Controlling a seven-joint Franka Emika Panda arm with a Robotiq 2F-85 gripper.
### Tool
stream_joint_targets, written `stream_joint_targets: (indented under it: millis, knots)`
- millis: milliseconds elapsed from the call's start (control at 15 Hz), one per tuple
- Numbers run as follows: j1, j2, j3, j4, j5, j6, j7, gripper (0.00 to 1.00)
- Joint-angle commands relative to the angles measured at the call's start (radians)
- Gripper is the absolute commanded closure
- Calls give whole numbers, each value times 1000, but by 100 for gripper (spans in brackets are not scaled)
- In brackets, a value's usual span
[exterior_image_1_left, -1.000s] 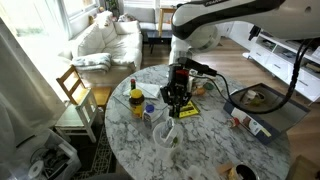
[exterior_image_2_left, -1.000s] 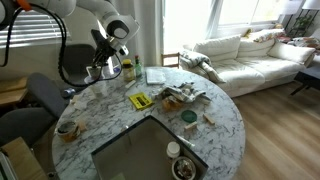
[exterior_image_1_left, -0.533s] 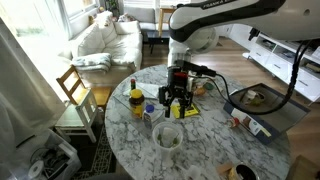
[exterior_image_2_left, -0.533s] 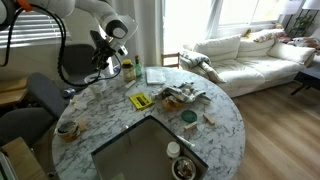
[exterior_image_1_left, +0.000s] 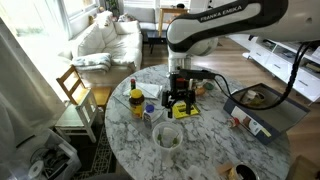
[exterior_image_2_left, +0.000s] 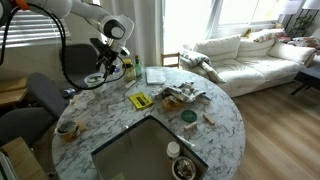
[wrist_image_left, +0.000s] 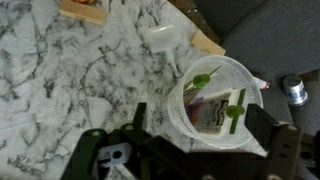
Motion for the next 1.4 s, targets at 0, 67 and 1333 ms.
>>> stream_joint_targets:
  millis: [0,67,1333]
  knots:
    - [0,-2,3,-6,-6,6,-2,0]
    - [1,-4,3,-9,-8,9,-3,0]
    - [-42,-51,71,-241,35,512,-339,55]
